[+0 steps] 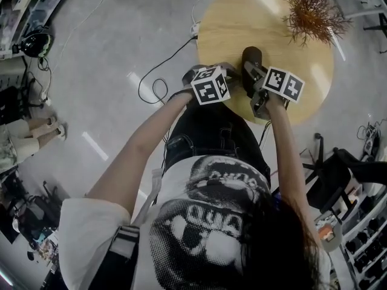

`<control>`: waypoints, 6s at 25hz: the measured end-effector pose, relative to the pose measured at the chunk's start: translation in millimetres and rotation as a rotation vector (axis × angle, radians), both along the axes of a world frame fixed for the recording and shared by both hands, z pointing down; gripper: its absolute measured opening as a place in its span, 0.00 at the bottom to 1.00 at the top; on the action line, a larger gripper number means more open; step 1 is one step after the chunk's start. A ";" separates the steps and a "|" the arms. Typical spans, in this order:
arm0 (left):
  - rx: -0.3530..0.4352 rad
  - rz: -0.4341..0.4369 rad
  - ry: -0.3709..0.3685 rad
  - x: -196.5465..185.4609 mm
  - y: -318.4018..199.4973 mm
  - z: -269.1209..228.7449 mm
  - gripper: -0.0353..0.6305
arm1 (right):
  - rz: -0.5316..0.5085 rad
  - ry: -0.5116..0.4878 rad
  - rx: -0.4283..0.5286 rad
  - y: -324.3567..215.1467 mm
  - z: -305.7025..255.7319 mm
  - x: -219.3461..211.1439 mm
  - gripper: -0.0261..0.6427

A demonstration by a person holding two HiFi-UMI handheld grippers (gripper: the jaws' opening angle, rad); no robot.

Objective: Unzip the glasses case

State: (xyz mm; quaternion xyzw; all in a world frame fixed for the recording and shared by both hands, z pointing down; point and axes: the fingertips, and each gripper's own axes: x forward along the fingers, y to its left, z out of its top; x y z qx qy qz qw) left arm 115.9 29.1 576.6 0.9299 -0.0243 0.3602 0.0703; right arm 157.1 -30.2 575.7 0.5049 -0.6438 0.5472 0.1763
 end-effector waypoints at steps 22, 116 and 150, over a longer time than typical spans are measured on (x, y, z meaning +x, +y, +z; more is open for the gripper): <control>0.071 -0.031 0.015 -8.9 1.7 7.1 0.07 | 0.387 -0.132 -0.106 -44.9 4.3 8.3 0.47; -0.079 -0.136 0.185 -45.9 -110.3 -82.0 0.08 | -0.142 0.281 0.523 19.5 -121.0 -17.9 0.29; -0.005 -0.313 0.244 -107.9 104.3 -165.7 0.08 | -0.110 0.215 0.740 197.1 -165.3 -82.8 0.02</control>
